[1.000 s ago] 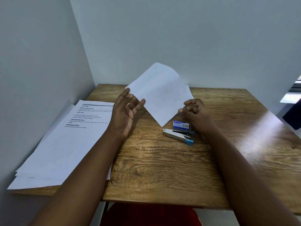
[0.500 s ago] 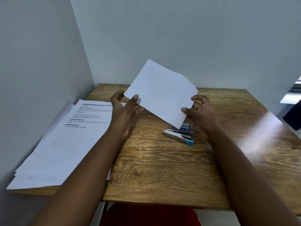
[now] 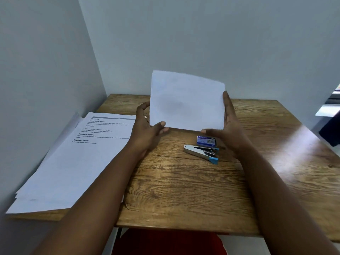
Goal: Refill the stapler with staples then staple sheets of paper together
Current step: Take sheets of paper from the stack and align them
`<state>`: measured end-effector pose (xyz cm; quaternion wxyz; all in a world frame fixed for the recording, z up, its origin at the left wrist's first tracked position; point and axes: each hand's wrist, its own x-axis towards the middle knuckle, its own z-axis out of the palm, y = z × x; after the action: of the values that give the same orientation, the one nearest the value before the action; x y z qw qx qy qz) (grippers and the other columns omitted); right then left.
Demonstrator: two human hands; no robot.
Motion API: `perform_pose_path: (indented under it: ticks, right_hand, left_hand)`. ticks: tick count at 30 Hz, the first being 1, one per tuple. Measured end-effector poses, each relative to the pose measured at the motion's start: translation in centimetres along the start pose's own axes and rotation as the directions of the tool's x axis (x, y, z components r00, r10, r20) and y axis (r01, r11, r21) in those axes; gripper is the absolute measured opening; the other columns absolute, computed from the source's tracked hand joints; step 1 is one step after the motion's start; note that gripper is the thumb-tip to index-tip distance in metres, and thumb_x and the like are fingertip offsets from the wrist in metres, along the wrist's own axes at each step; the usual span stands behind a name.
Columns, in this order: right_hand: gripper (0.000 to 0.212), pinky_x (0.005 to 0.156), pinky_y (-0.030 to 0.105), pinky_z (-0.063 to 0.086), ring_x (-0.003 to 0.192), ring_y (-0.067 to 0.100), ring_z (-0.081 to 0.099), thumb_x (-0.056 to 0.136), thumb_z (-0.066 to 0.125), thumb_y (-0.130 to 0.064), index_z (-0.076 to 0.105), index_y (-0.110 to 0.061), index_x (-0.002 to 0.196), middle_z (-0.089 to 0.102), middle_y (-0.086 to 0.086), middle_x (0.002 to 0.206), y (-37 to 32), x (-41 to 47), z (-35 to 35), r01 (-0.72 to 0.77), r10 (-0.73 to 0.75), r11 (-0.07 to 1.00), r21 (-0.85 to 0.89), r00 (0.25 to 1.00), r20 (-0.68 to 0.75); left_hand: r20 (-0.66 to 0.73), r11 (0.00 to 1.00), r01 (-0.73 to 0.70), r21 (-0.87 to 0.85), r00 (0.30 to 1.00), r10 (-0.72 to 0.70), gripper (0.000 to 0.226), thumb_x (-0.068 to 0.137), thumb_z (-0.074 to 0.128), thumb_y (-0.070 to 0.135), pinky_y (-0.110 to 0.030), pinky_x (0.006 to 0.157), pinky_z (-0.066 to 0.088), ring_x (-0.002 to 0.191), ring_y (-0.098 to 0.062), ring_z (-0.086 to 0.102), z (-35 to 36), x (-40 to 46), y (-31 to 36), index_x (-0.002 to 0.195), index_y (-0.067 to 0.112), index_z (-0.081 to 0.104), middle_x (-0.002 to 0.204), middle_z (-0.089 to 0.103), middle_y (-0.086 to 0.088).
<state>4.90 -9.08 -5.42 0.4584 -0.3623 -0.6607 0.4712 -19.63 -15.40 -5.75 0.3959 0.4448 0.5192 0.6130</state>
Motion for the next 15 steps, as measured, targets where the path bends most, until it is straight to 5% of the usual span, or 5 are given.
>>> perform_pose_path:
  ticks: [5, 10, 13, 15]
  right_hand:
    - [0.108, 0.078, 0.035, 0.06, 0.119, 0.024, 0.061, 0.071, 0.082, 0.005, 0.028, -0.053, 0.144, 0.053, 0.013, 0.136, 0.09, -0.05, -0.29, -0.022, 0.036, 0.992, 0.123, 0.993, -0.114]
    - [0.067, 0.067, 0.023, 0.058, 0.084, 0.017, 0.074, 0.085, 0.069, 0.005, 0.043, -0.019, 0.142, 0.071, 0.014, 0.108, 0.21, 0.03, -0.17, -0.058, 0.083, 0.993, 0.102, 0.964, -0.251]
    - [0.041, 0.065, 0.019, 0.056, 0.076, 0.013, 0.073, 0.091, 0.064, 0.0, 0.054, -0.01, 0.129, 0.073, 0.012, 0.108, 0.24, 0.14, -0.38, -0.11, 0.124, 0.992, 0.063, 0.947, -0.295]
    - [0.036, 0.065, 0.018, 0.055, 0.075, 0.012, 0.071, 0.093, 0.061, 0.0, 0.056, -0.01, 0.127, 0.073, 0.01, 0.108, 0.3, 0.17, -0.61, -0.12, 0.126, 0.992, 0.038, 0.944, -0.305]
  left_hand:
    - [0.046, 0.993, 0.003, -0.116, 0.999, 0.003, 0.053, 0.092, 0.063, -0.01, -0.022, 0.074, 0.06, 0.108, -0.025, 0.071, 0.03, -0.23, 0.4, 0.134, 0.019, 0.049, 0.128, 0.066, -0.01]
    - [0.108, 0.995, -0.008, -0.102, 0.994, 0.019, 0.047, 0.096, 0.058, -0.009, -0.025, 0.078, 0.061, 0.104, -0.022, 0.073, 0.12, -0.19, 0.27, 0.126, 0.027, 0.056, 0.121, 0.07, -0.002]
    - [0.118, 0.996, 0.045, -0.078, 0.992, -0.036, 0.033, 0.105, 0.047, 0.004, -0.022, 0.076, 0.06, 0.098, -0.018, 0.074, 0.08, 0.03, 0.11, 0.131, 0.021, 0.057, 0.127, 0.068, -0.004]
    - [0.112, 0.998, 0.058, -0.01, 0.992, -0.056, 0.029, 0.107, 0.045, 0.013, -0.032, 0.089, 0.06, 0.107, -0.019, 0.072, -0.23, 0.15, -0.07, 0.132, 0.015, 0.059, 0.129, 0.069, -0.007]
